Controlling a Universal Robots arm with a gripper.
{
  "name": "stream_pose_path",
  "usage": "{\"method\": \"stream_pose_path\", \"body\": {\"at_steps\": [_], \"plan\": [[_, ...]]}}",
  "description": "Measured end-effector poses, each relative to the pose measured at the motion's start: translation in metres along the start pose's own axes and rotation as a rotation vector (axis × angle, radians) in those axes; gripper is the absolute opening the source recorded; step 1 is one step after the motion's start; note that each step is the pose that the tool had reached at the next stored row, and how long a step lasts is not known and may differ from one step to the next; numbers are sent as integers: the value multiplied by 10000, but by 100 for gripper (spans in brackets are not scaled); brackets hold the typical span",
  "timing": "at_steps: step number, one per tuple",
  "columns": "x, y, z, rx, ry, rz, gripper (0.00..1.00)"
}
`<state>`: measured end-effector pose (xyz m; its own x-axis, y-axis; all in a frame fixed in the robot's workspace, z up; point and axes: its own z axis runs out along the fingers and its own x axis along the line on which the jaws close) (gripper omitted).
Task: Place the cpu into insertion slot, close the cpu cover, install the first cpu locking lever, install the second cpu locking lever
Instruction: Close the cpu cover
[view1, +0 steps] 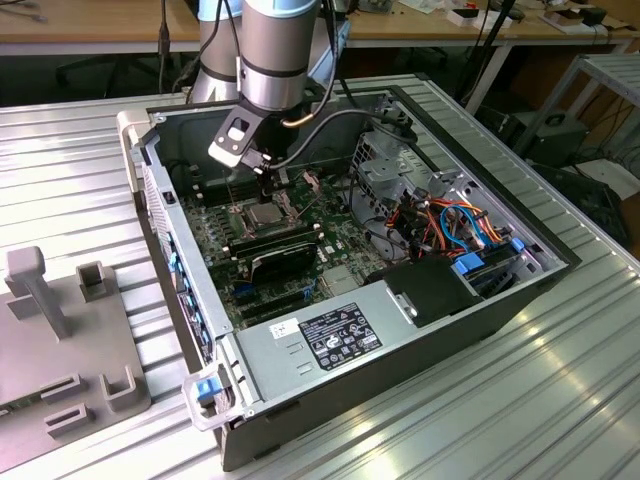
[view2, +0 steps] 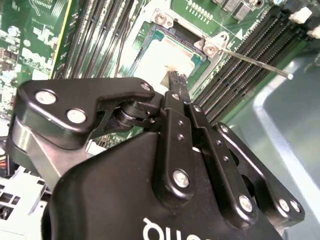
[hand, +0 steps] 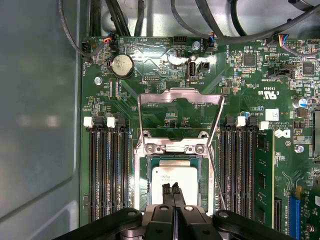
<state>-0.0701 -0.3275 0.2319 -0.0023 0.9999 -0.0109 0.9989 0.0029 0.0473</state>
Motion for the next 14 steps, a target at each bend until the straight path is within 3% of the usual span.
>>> {"method": "stream_pose_path", "body": {"at_steps": [1, 3, 8, 12, 14], "plan": [[0, 4, -54, 10, 0, -1, 11], [0, 5, -73, 9, 4, 1, 11], [-2, 15, -279, 9, 2, 1, 11], [-3, 18, -294, 9, 4, -1, 11], [-3, 63, -292, 11, 3, 3, 11]]}}
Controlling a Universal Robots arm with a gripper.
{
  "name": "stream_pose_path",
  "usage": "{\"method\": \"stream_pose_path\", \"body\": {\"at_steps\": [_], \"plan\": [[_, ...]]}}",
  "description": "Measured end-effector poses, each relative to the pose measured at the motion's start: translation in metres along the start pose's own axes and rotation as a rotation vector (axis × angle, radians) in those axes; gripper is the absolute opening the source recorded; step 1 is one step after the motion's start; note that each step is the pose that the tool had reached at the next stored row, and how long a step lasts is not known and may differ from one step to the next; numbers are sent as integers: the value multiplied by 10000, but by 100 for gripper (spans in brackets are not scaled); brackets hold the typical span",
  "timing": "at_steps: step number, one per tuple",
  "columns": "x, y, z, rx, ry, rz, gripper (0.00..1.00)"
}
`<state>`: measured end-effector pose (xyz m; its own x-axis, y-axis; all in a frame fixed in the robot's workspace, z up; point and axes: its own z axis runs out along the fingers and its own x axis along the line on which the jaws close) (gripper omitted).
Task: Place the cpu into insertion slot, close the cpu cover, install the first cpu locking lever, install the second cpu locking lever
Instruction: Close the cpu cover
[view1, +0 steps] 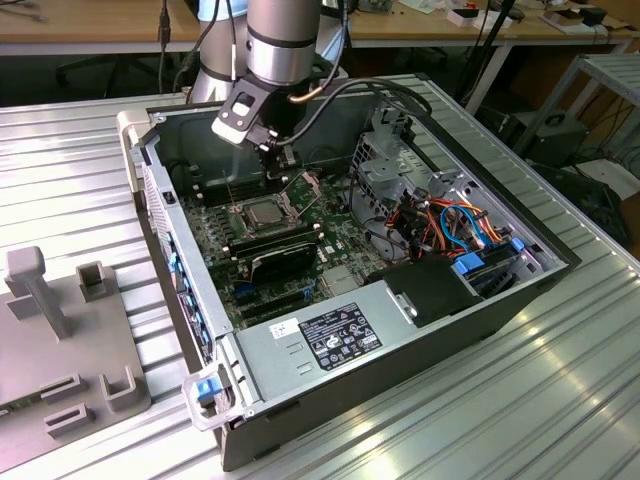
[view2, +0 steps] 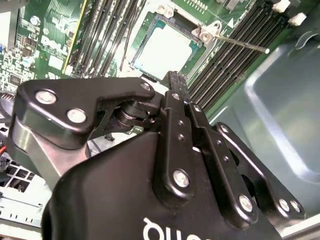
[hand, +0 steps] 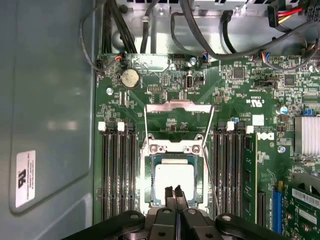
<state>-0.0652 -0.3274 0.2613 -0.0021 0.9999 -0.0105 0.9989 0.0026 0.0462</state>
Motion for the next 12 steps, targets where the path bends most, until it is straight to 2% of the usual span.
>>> {"method": "stream_pose_path", "body": {"at_steps": [3, 6, 8, 12], "plan": [[0, 116, 6, 1, 1, 0, 11], [0, 199, 11, 2, 1, -1, 11], [0, 227, 13, 3, 0, -2, 11], [0, 231, 14, 3, 0, 0, 11]]}}
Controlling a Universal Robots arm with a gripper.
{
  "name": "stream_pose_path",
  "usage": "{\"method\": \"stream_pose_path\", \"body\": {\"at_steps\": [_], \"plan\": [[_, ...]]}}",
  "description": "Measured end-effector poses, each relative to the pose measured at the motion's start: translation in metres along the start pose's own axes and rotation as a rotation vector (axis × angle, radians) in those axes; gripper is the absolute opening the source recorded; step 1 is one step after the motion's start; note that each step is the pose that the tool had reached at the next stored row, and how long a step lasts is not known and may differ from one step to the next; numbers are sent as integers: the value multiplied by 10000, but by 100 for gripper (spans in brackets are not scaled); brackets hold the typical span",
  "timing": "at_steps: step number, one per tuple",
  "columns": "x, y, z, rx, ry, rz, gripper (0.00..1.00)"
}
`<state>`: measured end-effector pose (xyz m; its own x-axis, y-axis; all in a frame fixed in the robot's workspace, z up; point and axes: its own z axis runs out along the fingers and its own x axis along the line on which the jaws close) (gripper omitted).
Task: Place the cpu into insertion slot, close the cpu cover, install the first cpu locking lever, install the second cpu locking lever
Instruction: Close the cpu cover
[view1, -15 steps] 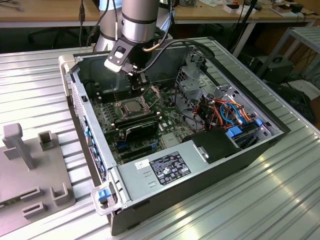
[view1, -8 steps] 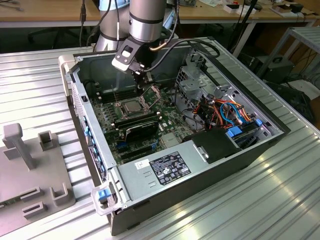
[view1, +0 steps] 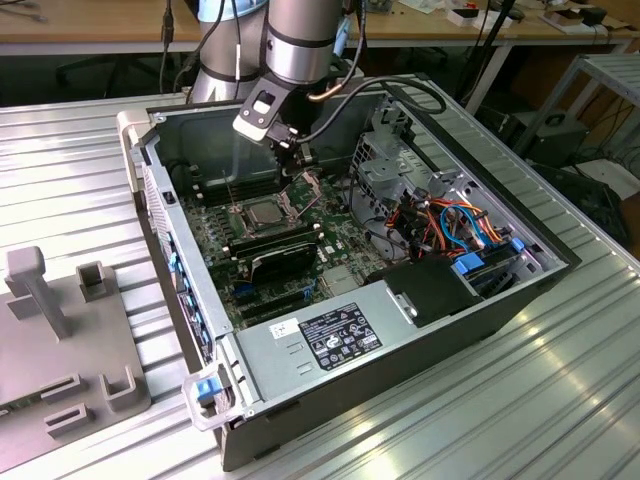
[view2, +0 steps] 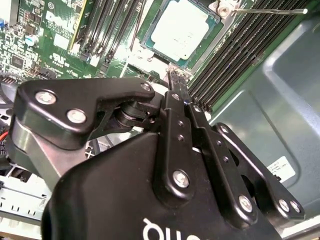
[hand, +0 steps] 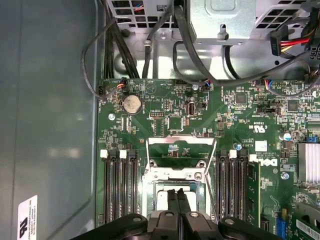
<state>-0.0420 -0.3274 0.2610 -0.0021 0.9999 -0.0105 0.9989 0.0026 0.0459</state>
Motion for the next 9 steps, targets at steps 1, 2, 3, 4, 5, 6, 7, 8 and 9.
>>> {"method": "stream_pose_path", "body": {"at_steps": [1, 2, 3, 4, 5, 6, 7, 8, 9], "plan": [[0, 6, -1, 0, 0, -3, 11], [1, 16, -3, 0, 0, -1, 11], [0, 30, -3, 1, 0, -1, 11], [0, 43, -3, 1, 1, -1, 11], [0, 70, -2, 0, 0, 0, 11], [0, 92, -1, 0, 0, 0, 11], [0, 111, 0, 1, 0, -1, 11], [-1, 166, 3, 1, 0, -1, 11], [-1, 207, 5, 1, 0, 0, 11]]}}
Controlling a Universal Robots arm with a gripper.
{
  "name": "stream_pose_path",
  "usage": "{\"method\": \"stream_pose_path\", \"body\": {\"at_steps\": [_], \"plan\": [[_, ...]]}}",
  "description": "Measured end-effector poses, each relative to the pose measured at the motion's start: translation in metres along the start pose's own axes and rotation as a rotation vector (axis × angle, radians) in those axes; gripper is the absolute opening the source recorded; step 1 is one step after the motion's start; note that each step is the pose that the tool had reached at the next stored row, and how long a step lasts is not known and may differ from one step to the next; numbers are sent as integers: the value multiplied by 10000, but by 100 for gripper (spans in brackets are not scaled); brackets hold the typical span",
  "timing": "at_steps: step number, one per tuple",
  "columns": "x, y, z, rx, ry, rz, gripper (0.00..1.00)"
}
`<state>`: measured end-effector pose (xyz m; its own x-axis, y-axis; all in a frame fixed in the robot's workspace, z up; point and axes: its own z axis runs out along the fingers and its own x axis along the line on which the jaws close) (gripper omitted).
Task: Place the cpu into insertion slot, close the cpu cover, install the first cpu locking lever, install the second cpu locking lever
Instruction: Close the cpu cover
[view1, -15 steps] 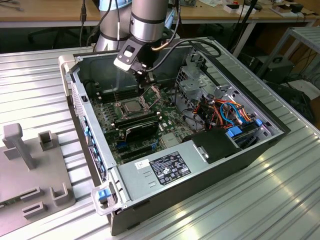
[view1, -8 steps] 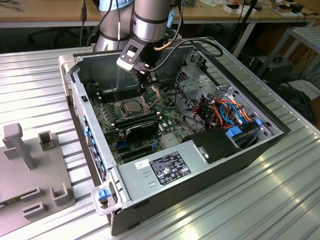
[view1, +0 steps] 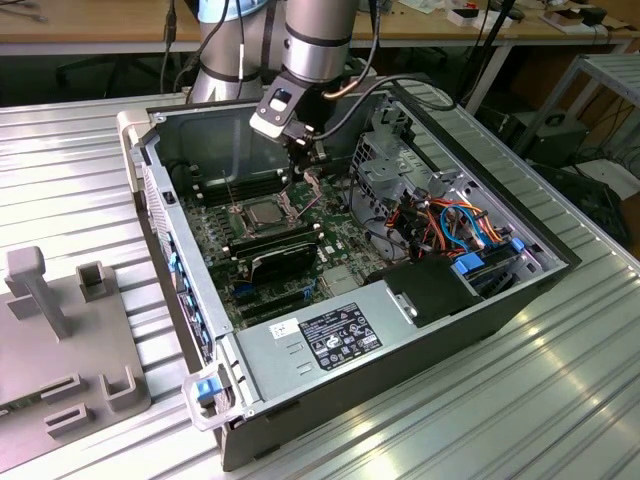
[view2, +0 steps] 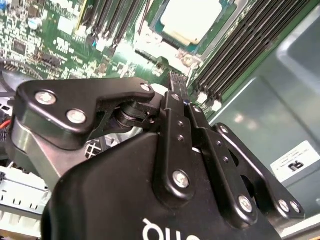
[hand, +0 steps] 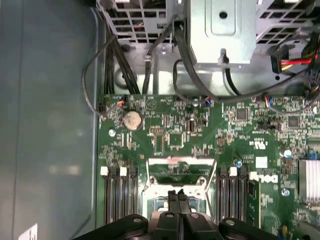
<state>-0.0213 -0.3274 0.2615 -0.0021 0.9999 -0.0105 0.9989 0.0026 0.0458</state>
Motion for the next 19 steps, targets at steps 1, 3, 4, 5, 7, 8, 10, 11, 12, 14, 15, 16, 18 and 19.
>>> {"method": "stream_pose_path", "body": {"at_steps": [1, 3, 4, 5, 7, 8, 10, 11, 12, 14, 15, 16, 18, 19], "plan": [[0, 25, 1, 0, 0, -1, 11], [0, 80, 4, 1, 0, -1, 11], [0, 127, 6, 2, 1, -1, 11], [0, 166, 8, 4, 0, -2, 11], [0, 215, 10, 4, 1, -1, 11], [-1, 243, 11, 5, 0, -2, 11], [-1, 287, 13, 6, -1, -1, 11], [0, 306, 14, 7, -1, 0, 11], [-1, 334, 15, 7, -1, -1, 11], [0, 387, 18, 7, 1, -1, 11], [0, 404, 19, 7, 1, 0, 11], [-1, 423, 20, 7, 1, -1, 11], [-1, 482, 23, 7, 0, -1, 11], [-1, 496, 28, 7, 1, -1, 11]]}}
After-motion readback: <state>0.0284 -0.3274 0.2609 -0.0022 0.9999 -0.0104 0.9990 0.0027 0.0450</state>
